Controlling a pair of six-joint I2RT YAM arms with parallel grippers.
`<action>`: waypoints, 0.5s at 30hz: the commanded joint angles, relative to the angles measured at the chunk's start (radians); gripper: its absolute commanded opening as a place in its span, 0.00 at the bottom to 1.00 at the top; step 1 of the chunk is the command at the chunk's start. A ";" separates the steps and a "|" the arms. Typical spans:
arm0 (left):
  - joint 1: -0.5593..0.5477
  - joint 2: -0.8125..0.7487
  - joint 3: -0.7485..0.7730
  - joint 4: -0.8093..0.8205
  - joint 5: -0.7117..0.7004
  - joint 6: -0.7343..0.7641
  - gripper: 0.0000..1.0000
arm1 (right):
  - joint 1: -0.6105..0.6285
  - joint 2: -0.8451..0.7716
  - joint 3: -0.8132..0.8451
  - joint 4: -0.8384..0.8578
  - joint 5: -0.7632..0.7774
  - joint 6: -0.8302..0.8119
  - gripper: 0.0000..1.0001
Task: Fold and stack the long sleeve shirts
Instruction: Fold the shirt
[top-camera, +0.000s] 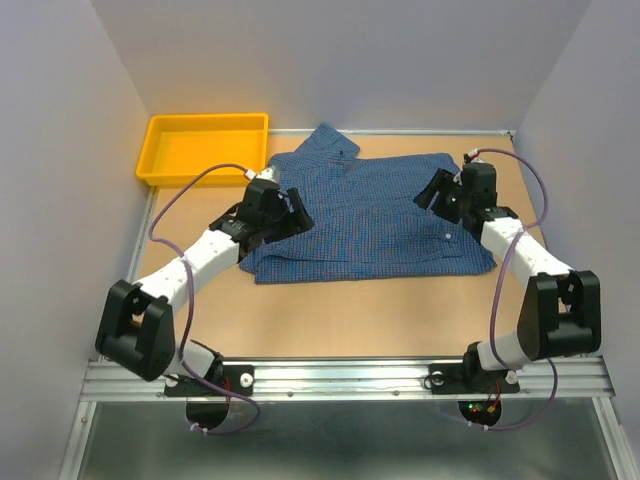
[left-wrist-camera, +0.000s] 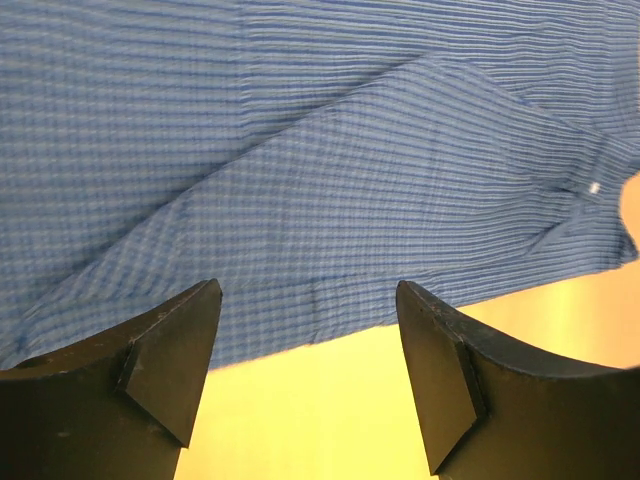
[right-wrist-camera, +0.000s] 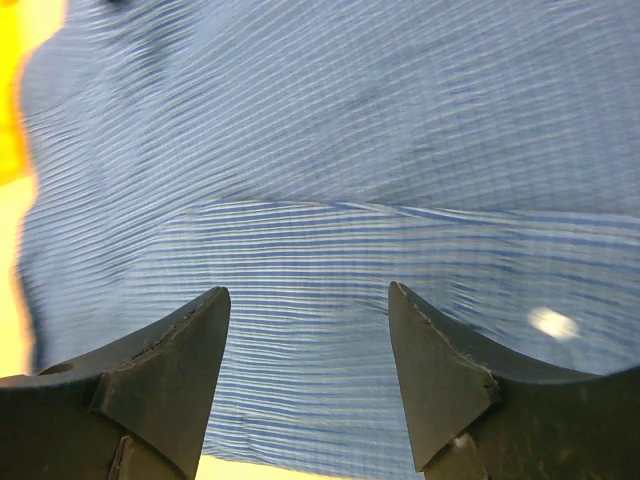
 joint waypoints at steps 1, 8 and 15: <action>-0.018 0.104 0.030 0.157 0.050 -0.034 0.81 | -0.001 0.081 -0.103 0.362 -0.246 0.108 0.70; -0.006 0.278 -0.068 0.317 0.056 -0.175 0.79 | -0.162 0.282 -0.261 0.745 -0.425 0.225 0.67; 0.047 0.308 -0.206 0.363 0.057 -0.258 0.79 | -0.329 0.391 -0.371 0.919 -0.490 0.239 0.67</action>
